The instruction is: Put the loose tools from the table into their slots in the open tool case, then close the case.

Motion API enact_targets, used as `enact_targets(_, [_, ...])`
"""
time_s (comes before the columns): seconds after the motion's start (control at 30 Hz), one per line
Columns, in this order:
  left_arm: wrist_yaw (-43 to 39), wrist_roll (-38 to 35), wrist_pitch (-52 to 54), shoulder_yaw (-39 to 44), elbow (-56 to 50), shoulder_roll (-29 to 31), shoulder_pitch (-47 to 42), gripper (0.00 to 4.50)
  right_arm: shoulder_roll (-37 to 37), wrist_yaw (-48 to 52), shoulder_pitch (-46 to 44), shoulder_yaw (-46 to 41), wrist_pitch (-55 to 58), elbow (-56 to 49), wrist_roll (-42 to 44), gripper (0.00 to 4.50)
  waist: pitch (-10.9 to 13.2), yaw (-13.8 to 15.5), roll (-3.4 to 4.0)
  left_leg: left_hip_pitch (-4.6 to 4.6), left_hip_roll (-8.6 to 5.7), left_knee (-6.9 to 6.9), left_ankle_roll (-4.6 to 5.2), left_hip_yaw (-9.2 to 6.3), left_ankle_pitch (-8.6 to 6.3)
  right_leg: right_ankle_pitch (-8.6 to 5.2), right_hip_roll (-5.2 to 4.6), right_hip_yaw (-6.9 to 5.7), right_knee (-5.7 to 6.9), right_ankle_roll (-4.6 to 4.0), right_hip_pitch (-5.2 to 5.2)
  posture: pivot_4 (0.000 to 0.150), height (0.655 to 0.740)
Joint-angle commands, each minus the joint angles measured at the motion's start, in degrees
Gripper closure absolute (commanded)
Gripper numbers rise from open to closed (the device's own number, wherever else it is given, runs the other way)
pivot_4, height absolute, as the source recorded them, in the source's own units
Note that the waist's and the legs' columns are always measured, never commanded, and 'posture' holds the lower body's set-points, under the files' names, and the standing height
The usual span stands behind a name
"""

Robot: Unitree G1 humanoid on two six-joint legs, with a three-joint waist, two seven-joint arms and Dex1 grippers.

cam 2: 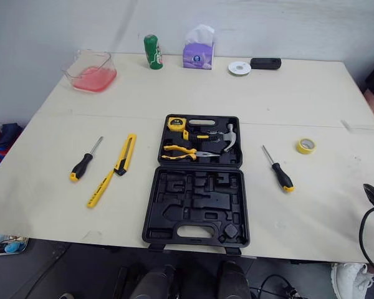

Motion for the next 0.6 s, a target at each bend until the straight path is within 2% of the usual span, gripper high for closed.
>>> enact_targets(0.03, [1.0, -1.8, 0.27, 0.54, -4.84, -0.24, 0.17, 0.0, -0.63, -0.88, -2.96, 1.12, 3.22, 0.71, 0.71, 0.06, 0.0, -0.07, 0.0, 0.0, 0.0, 0.0, 0.0, 0.02, 0.0, 0.0, 0.0, 0.03, 0.0, 0.0, -0.01, 0.15, 0.74])
enact_targets(0.2, [2.92, -1.27, 3.64, -1.49, -10.7, -1.0, 1.08, 0.0, 1.92, -0.78, -4.71, 2.43, 6.94, -5.57, 2.96, 0.06, 0.0, -0.15, 0.01, -0.02, 0.08, -0.02, 0.03, 0.19, 0.0, 0.01, 0.07, 0.21, 0.1, -0.01, -0.17, 0.15, 0.74])
enact_targets(0.33, [2.38, -5.29, 16.15, -4.18, -18.14, 0.09, 1.2, 0.0, 4.5, 2.3, -3.95, 4.16, 12.41, -15.79, 6.45, 0.06, 0.0, -0.06, 0.0, -0.03, 0.08, 0.0, 0.07, 0.24, -0.01, 0.02, 0.07, 0.28, 0.21, -0.03, -0.18, 0.15, 0.74])
enact_targets(0.43, [2.25, -13.53, 24.79, -4.0, -24.91, -0.82, -1.1, 0.0, 6.94, 7.28, -6.09, 5.26, 13.21, -22.66, 12.01, 0.06, 0.01, 0.03, -0.01, -0.03, 0.1, 0.02, 0.07, 0.22, -0.02, 0.03, 0.09, 0.29, 0.23, -0.03, -0.18, 0.15, 0.74])
enact_targets(0.5, [3.74, -17.48, 32.22, -3.94, -28.16, -0.21, -1.75, 0.0, 9.85, 10.02, -9.79, 6.28, 7.79, -25.13, 13.79, 0.06, 0.02, -0.12, -0.02, -0.04, 0.09, 0.04, 0.07, 0.22, -0.01, 0.03, 0.09, 0.29, 0.23, -0.03, -0.19, 0.15, 0.74])
enact_targets(0.6, [10.4, -20.2, 47.19, -3.67, -31.13, 2.03, -2.61, 0.0, 12.07, 11.29, -10.7, 8.69, 8.56, -28.55, 14.03, 0.06, 0.02, -0.05, -0.02, -0.01, 0.13, 0.04, 0.06, 0.24, -0.02, 0.05, 0.19, 0.37, 0.28, -0.05, -0.21, 0.15, 0.74])
